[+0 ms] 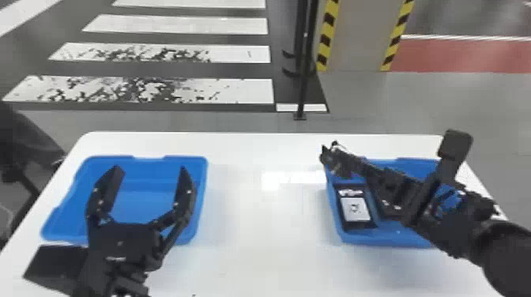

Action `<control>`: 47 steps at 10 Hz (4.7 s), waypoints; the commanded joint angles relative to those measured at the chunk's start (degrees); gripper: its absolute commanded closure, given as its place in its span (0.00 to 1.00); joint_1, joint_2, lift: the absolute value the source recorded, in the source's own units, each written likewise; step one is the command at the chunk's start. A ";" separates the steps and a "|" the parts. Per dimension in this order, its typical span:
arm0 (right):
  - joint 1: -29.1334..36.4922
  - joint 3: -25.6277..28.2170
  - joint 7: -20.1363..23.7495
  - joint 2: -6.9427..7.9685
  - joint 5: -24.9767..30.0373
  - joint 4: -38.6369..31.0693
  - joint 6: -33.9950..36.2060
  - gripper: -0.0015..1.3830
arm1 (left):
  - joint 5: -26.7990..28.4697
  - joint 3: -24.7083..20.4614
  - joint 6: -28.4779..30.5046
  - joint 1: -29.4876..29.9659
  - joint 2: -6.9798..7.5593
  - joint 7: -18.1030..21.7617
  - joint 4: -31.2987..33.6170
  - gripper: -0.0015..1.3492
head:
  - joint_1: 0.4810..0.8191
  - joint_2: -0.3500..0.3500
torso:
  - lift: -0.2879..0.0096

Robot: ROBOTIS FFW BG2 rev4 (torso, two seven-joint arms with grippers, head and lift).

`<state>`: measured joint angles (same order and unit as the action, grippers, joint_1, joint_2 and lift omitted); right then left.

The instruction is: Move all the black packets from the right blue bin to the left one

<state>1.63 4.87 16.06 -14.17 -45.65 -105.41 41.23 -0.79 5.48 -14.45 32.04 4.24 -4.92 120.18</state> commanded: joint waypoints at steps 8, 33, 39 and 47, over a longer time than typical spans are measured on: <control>-8.81 -18.58 6.44 -1.91 -41.52 10.42 2.36 0.87 | -2.86 4.35 -1.87 -2.37 1.30 1.05 -2.27 0.08 | 0.63 0.81 | 0.50; -9.23 -23.84 6.70 -2.70 -39.81 11.12 -0.45 0.51 | -14.86 12.11 -3.84 -3.49 3.76 0.79 -1.15 0.90 | 0.63 0.78 | 0.50; -5.29 -20.41 8.64 -2.70 -37.41 8.45 -4.39 0.08 | 4.68 -4.68 -3.56 -8.41 -1.60 -1.76 -13.66 0.90 | 0.63 0.85 | 0.50; 1.46 -5.21 5.91 -2.62 2.35 -7.86 -1.02 0.08 | 5.48 -12.11 -2.71 -9.54 -2.39 1.05 -13.80 0.10 | 0.63 0.89 | 0.50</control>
<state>1.82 -2.49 22.20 -17.02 -47.36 -110.81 38.58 4.96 -6.92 -17.64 21.08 2.00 -3.88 103.53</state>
